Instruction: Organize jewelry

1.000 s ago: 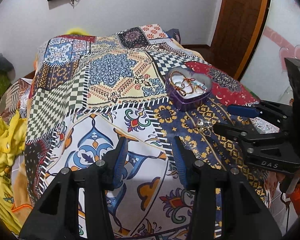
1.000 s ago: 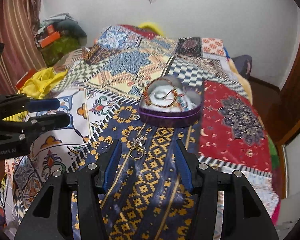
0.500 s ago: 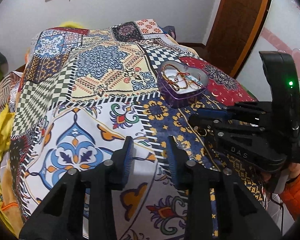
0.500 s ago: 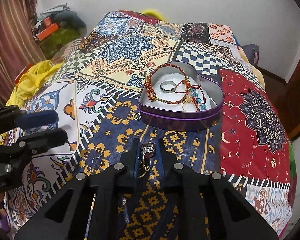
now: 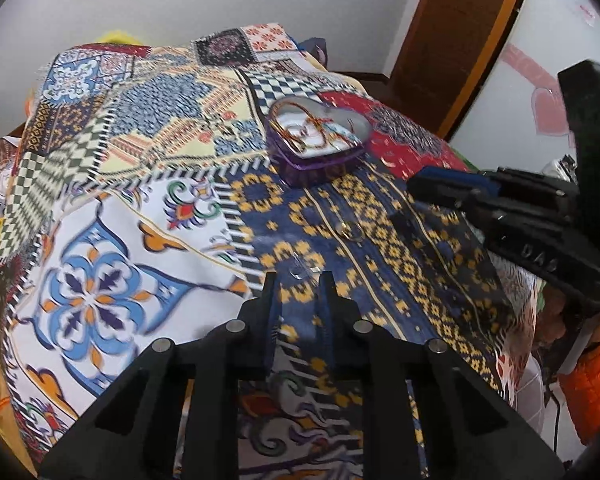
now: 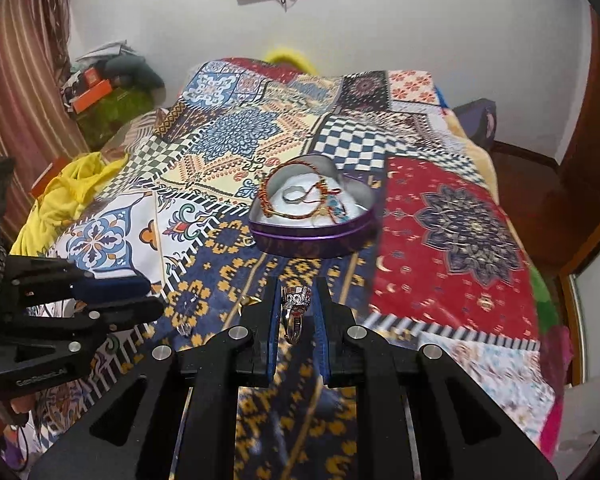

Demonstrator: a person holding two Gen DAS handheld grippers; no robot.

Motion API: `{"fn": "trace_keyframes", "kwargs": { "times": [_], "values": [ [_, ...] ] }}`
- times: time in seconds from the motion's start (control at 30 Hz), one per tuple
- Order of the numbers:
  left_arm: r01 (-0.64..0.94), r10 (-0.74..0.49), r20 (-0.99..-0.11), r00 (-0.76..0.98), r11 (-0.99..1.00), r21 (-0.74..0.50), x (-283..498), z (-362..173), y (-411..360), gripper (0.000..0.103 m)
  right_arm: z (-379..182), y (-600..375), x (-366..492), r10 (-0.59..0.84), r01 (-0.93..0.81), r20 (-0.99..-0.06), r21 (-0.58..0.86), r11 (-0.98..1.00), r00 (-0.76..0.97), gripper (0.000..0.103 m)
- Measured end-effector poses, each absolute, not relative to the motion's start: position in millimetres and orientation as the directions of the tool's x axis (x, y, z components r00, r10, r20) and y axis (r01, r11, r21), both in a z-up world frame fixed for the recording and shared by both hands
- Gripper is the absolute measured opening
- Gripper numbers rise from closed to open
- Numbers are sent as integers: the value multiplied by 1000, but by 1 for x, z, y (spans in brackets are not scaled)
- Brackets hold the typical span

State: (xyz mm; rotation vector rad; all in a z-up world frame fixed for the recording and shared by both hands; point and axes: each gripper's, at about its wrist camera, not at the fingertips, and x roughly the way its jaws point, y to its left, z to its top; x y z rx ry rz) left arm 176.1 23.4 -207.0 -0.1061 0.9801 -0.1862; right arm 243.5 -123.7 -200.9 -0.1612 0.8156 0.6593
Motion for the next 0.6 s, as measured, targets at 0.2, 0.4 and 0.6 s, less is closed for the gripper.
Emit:
{"fn": "trace_keyframes", "kwargs": {
  "times": [0.2,0.4,0.6],
  "values": [
    [124,-214,-839,501,977,-175,177,-220,8,18,-204,-131,235,480,-601,-720,110,791,500,14],
    [108,-199,-839,507,980,-168,182,-224,5,10,-211,-136,232,482,-594,-726,126,795,491,14],
    [96,-164,-827,537,986,-133,182,-218,7,8,-209,-139,233,491,-588,-717,140,796,494,14]
  ]
}}
